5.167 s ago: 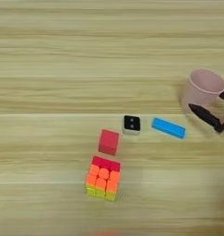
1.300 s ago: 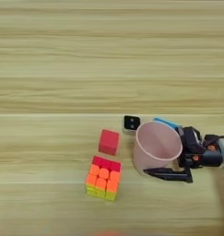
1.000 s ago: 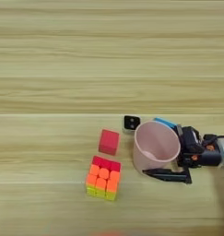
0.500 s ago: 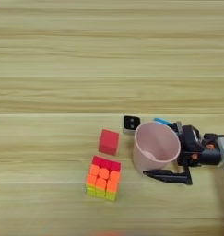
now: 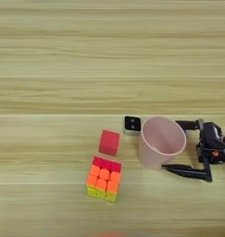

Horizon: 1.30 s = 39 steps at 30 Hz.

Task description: Move the objects on the table

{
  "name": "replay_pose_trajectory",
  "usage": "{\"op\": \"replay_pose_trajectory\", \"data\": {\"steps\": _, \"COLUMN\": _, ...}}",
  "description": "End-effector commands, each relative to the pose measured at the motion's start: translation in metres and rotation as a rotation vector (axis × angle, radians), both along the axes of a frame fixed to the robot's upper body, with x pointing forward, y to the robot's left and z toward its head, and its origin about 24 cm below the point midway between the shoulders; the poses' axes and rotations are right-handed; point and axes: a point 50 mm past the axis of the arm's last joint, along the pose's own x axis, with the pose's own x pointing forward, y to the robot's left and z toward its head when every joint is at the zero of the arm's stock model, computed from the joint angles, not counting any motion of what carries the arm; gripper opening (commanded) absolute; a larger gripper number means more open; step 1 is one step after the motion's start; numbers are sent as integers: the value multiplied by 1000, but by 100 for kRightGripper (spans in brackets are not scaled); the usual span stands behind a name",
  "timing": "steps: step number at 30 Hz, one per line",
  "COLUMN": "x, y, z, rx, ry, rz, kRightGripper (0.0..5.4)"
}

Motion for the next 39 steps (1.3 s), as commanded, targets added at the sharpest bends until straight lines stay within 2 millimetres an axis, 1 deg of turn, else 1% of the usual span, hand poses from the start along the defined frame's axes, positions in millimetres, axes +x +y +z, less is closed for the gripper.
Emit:
{"op": "replay_pose_trajectory", "data": {"steps": 1, "x": 15, "y": -15, "z": 28, "rx": -60, "ry": -113, "rz": -20, "kRightGripper": 539}}
{"op": "replay_pose_trajectory", "data": {"steps": 4, "x": 15, "y": -21, "z": 28, "rx": -76, "ry": -111, "rz": -36, "kRightGripper": 539}}
{"op": "replay_pose_trajectory", "data": {"steps": 7, "x": 18, "y": -31, "z": 30, "rx": -94, "ry": -115, "rz": -80, "kRightGripper": 539}}
{"op": "replay_pose_trajectory", "data": {"steps": 15, "x": 29, "y": -53, "z": 41, "rx": -111, "ry": -160, "rz": -211, "kRightGripper": 539}}
{"op": "replay_pose_trajectory", "data": {"steps": 18, "x": 33, "y": -57, "z": 43, "rx": -115, "ry": -170, "rz": -246, "kRightGripper": 539}}
{"op": "replay_pose_trajectory", "data": {"steps": 22, "x": 35, "y": -55, "z": 38, "rx": -126, "ry": -169, "rz": -263, "kRightGripper": 539}}
{"op": "replay_pose_trajectory", "data": {"steps": 32, "x": 43, "y": -46, "z": 17, "rx": -223, "ry": -148, "rz": -349, "kRightGripper": 539}}
{"op": "replay_pose_trajectory", "data": {"steps": 39, "x": 47, "y": -41, "z": 8, "rx": -269, "ry": -118, "rz": -383, "kRightGripper": 539}}
